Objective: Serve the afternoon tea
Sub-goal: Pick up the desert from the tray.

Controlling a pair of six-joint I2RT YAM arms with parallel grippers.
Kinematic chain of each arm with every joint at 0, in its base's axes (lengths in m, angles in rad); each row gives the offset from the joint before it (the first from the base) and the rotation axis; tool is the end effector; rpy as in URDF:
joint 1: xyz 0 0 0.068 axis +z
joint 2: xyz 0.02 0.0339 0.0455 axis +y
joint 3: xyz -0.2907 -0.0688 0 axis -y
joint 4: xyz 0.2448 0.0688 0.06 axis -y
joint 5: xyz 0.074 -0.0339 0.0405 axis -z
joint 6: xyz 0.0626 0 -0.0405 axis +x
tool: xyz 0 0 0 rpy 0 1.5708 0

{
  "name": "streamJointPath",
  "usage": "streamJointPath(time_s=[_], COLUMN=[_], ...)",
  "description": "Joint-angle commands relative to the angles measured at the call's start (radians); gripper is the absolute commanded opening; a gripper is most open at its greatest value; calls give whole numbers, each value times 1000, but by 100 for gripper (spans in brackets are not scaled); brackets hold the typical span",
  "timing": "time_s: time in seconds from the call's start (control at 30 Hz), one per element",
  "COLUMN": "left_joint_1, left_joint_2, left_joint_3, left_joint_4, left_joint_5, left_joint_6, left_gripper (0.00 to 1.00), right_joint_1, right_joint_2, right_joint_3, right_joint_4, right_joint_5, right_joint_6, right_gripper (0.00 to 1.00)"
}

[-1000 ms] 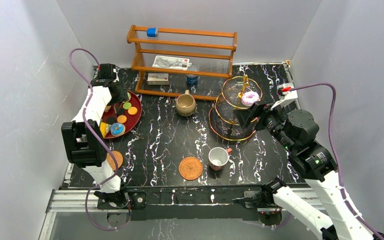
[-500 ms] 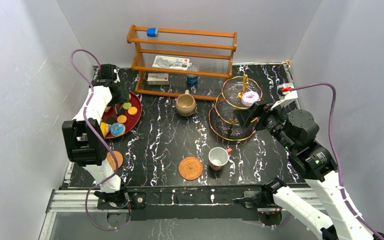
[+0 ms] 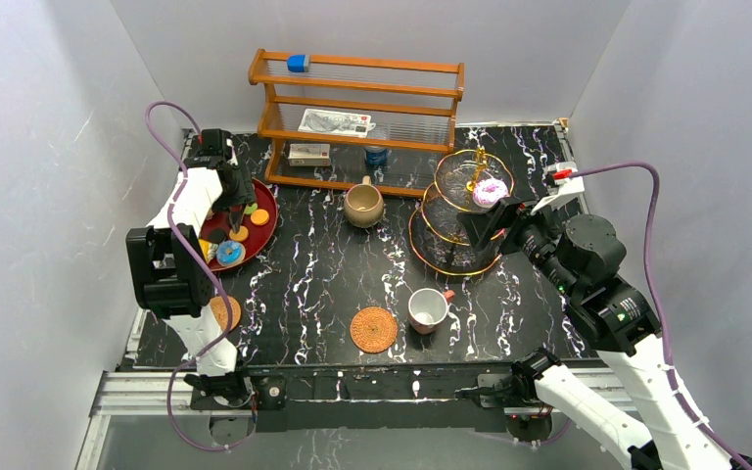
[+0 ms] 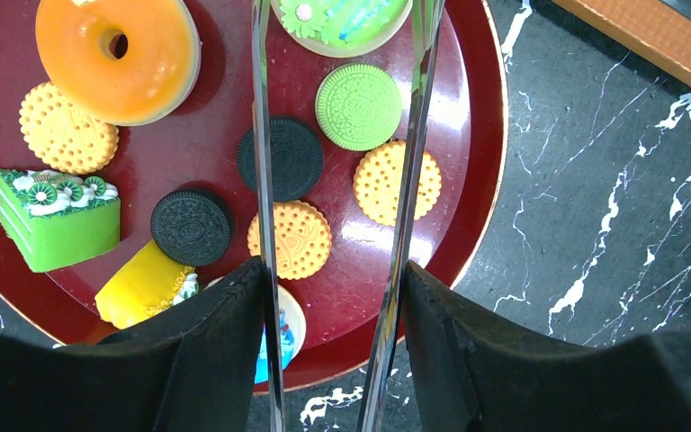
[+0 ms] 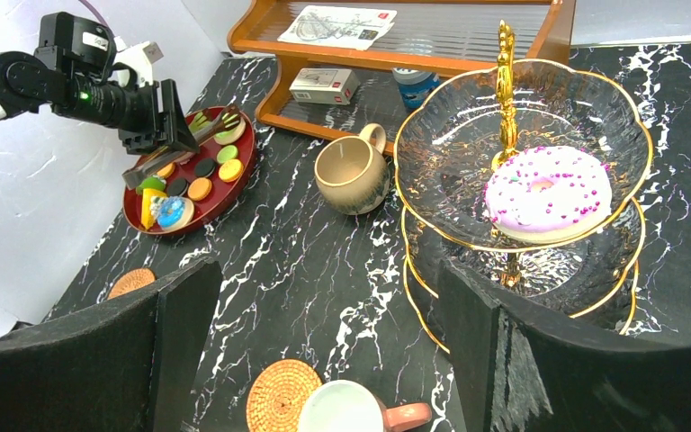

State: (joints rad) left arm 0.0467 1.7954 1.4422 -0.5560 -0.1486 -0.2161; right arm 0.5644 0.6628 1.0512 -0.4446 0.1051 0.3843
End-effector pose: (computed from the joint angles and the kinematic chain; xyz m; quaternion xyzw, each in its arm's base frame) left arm 0.4178 0.0288 0.2613 -0.1475 0.9319 0.0426 0.3287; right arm 0.1140 0.0644 0.4330 -0.0293 0.7260 0.2794 0.6277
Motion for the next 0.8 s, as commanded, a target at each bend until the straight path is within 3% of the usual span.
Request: streamJointPath(time_s=[0.0,0.57,0.77], left_joint_1=[5,7,6], left_joint_2=[-8,1,-7], left_joint_3=[17,36,54], left_joint_4=[2,-6,-22], left_joint_5=[-5,-22,-12], left_joint_6=[10,14,16], left_gripper=[53,54,44], right_joint_1=[4,3,5], right_joint_2=[-5,-1,-5], right_joint_3=[24,27,38], right_joint_4=[63,68,63], right_joint_5=[14,10,13], right_joint_6=[-19,-16,-17], right_gripper=[99,99,99])
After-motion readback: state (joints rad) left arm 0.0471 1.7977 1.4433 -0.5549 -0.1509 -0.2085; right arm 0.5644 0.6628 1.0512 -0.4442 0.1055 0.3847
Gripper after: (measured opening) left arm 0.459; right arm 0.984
